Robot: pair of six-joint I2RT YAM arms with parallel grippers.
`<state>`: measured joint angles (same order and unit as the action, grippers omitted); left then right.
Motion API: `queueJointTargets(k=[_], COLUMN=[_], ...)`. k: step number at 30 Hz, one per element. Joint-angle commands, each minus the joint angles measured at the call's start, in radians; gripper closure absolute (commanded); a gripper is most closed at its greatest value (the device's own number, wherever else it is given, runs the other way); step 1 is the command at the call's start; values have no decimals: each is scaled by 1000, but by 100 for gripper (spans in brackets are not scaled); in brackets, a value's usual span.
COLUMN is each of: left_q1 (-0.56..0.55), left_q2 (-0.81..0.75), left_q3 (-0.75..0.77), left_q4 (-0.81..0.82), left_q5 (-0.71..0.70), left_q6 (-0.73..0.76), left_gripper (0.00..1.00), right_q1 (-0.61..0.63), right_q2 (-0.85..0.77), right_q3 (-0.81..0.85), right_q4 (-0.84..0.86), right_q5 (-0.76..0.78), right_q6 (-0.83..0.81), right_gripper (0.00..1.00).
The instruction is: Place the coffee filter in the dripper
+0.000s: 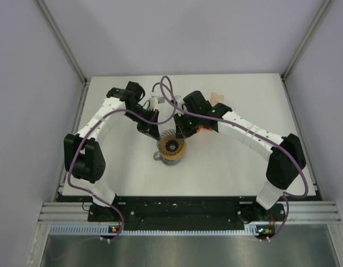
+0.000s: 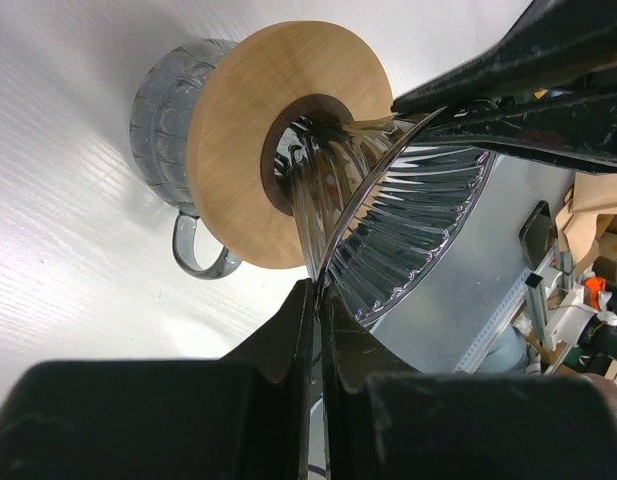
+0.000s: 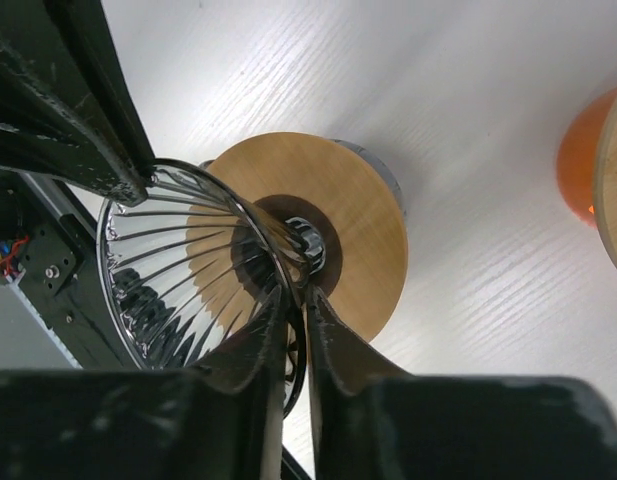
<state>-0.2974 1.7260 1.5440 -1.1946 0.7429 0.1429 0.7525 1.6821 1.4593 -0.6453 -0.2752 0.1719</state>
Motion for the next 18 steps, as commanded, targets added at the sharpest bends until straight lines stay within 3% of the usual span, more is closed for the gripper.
queueJointTargets(k=[1, 5, 10, 18], left_q1=[-2, -3, -3, -20], left_q2=[-9, -34, -31, -2], left_q3=[21, 19, 44, 51], left_q4=[-11, 24, 70, 122], left_q5=[-31, -60, -60, -59], left_q6=[23, 49, 24, 0], left_gripper=[92, 76, 65, 64], right_q1=[1, -13, -38, -53], right_q2=[-39, -1, 66, 128], right_q3=[-10, 4, 52, 101], right_q4=[69, 18, -56, -99], right_q5=[38, -34, -130, -159], right_q6=[14, 37, 49, 43], right_gripper=[97, 100, 100, 100])
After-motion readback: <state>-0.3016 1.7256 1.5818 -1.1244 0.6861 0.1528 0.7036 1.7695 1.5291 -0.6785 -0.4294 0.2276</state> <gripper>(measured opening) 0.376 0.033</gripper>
